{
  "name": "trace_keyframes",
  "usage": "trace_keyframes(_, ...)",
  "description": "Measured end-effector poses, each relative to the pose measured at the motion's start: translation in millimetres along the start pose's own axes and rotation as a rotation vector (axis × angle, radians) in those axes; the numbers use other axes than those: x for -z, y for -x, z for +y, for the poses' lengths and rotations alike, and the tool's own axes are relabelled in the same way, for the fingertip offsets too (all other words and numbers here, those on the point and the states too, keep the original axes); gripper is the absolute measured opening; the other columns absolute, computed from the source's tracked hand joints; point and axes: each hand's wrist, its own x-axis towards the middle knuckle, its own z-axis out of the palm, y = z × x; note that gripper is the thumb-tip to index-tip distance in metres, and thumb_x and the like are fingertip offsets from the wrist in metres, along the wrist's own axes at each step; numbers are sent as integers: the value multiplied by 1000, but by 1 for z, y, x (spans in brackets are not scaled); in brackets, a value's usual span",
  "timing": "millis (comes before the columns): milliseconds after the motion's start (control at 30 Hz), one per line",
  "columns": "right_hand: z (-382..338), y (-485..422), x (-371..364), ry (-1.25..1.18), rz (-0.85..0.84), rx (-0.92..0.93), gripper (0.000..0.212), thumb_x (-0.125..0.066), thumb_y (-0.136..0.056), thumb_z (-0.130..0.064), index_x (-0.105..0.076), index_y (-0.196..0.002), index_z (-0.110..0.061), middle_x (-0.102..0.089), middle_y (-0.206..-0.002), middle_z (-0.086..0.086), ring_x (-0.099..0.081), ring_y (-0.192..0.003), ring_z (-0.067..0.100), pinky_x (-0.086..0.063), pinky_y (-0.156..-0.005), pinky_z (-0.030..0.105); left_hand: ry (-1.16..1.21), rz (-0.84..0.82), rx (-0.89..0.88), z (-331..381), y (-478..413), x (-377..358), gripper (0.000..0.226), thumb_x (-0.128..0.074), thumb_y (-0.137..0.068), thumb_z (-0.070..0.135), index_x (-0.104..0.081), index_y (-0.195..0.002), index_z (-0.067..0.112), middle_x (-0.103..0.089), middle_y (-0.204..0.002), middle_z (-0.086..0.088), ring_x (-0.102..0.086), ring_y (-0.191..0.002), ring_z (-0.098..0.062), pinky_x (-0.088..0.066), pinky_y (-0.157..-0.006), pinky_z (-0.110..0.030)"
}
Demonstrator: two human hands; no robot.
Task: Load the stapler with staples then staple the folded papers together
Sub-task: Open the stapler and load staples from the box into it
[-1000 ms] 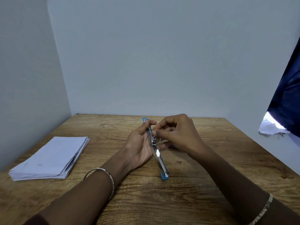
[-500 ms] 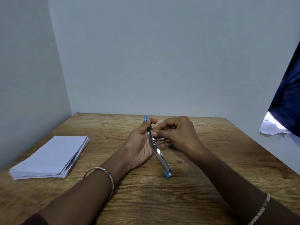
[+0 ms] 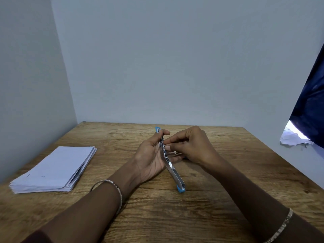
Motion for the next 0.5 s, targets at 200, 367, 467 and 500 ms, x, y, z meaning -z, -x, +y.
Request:
trace_keyframes(200,3,1,1,-96,-11,-89,13,-83,-75,4,-82,-85,-4,-79,-69,5,-76,-64,10,-56,-53,21,36,-15,63,-3,3,-1,29,-35,-107,34,-53,-101,13,-66,-121,-25,-65,-109,-38,-32,-112,-68)
trace_keyframes(367,8,0,-1,-283,22,-223,15,-80,-72,11,-76,-77,-2,-75,-65,5,-72,-54,15,-55,-49,24,3,-56,147,-7,0,1,43,-32,-107,36,-55,-126,4,-43,-155,-21,-40,-136,-41,-26,-116,-67)
trace_keyframes(467,9,-1,-3,-301,78,-226,21,-80,-71,12,-70,-76,-5,-70,-66,12,-67,-48,16,-51,-44,22,9,-59,193,-8,-2,2,53,-29,-107,36,-41,-150,9,-34,-160,-20,-26,-147,-43,-24,-117,-66)
trace_keyframes(500,10,-2,-3,-306,97,-232,22,-81,-71,11,-68,-77,-6,-70,-67,13,-66,-47,16,-50,-43,22,10,-78,204,-8,-2,3,53,-29,-107,38,-46,-149,11,-37,-159,-20,-21,-150,-42,-24,-118,-65)
